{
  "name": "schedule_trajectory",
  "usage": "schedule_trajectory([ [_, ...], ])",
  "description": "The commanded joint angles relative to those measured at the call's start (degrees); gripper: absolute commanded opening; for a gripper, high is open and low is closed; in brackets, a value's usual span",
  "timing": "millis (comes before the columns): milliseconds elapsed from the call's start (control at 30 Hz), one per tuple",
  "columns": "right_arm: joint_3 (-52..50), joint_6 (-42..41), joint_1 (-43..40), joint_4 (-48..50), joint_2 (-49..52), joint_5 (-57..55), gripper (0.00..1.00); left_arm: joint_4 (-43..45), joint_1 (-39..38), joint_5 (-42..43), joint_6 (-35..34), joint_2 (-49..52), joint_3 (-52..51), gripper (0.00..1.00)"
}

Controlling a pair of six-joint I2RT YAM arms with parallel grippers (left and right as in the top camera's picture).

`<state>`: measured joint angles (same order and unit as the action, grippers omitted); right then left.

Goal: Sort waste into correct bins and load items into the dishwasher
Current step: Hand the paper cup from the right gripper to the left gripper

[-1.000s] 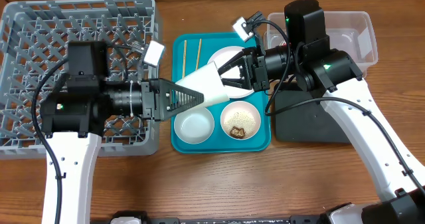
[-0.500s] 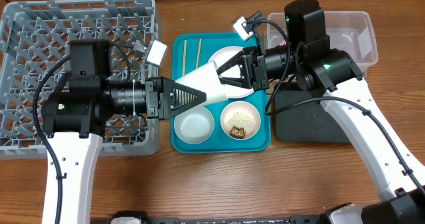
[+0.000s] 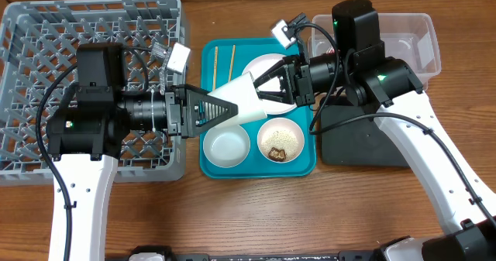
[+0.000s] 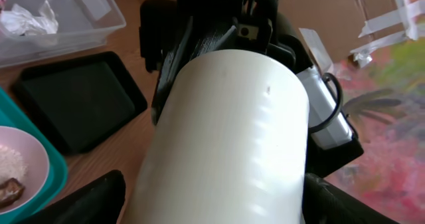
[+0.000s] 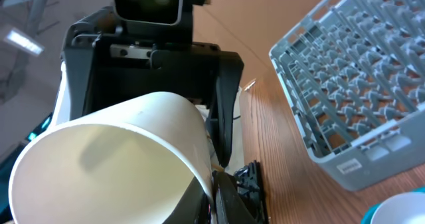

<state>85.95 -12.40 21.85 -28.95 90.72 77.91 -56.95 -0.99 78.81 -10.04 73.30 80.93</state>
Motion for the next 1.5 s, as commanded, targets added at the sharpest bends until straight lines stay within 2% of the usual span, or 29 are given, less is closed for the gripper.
schedule_trajectory([
  [0, 0.8, 0.0, 0.3, 1.9, -0.2, 4.7, 0.04, 0.8, 0.3, 5.7, 1.1, 0.1, 0.5, 0.86],
  [133, 0.8, -1.8, 0.3, 3.4, -0.2, 4.9, 0.04, 2.7, 0.3, 8.7, 1.1, 0.1, 0.5, 0.85],
  [367, 0.8, -2.8, 0.3, 5.2, -0.2, 4.4, 0.04, 2.8, 0.3, 8.7, 1.0, 0.1, 0.5, 0.74],
  [600, 0.8, -4.4, 0.3, 6.1, -0.2, 1.9, 0.04, 2.8, 0.2, 10.0, 0.8, 0.1, 0.5, 0.74],
  [700, 0.8, -4.4, 0.3, 6.2, -0.2, 1.6, 0.04, 2.8, 0.2, 10.1, 0.7, 0.1, 0.5, 0.70],
  [800, 0.8, -5.0, 0.3, 6.6, -0.2, 1.6, 0.04, 2.8, 0.2, 11.3, 0.6, 0.1, 0.5, 0.76],
  [933, 0.8, -5.7, 0.3, 7.5, -0.2, 1.6, 0.04, 2.8, 0.2, 11.1, 0.7, 0.1, 0.5, 0.76],
  [1033, 0.8, -5.7, 0.3, 7.5, -0.2, 1.6, 0.04, 2.8, 0.2, 11.0, 0.6, 0.1, 0.5, 0.70],
  [1100, 0.8, -5.7, 0.3, 7.5, -0.2, 1.6, 0.04, 2.8, 0.2, 11.0, 0.6, 0.1, 0.5, 0.56],
  [1133, 0.8, -5.7, 0.3, 7.5, -0.2, 1.6, 0.04, 2.8, 0.2, 10.6, 0.7, 0.1, 0.5, 0.52],
  [1167, 0.8, -5.7, 0.3, 7.5, -0.2, 1.4, 0.07, 2.8, 0.2, 9.7, 0.7, 0.1, 0.5, 0.52],
  [1233, 0.8, -5.7, 0.3, 7.5, -0.2, 1.3, 0.27, 2.8, 0.2, 7.1, 0.6, 0.1, 0.5, 0.51],
  [1300, 0.8, -5.7, 0.3, 7.4, -0.2, 0.4, 0.38, 2.8, 0.2, 4.8, 0.6, 0.1, 0.5, 0.50],
  [1400, 0.8, -5.9, 0.0, 6.9, -0.3, -2.3, 0.71, 2.8, 0.3, 0.5, 0.6, 0.1, 0.5, 0.47],
  [1467, 0.8, -5.8, -0.9, 4.7, -0.7, -6.6, 0.81, 2.6, 0.4, -3.2, 0.6, 0.1, 0.5, 0.49],
])
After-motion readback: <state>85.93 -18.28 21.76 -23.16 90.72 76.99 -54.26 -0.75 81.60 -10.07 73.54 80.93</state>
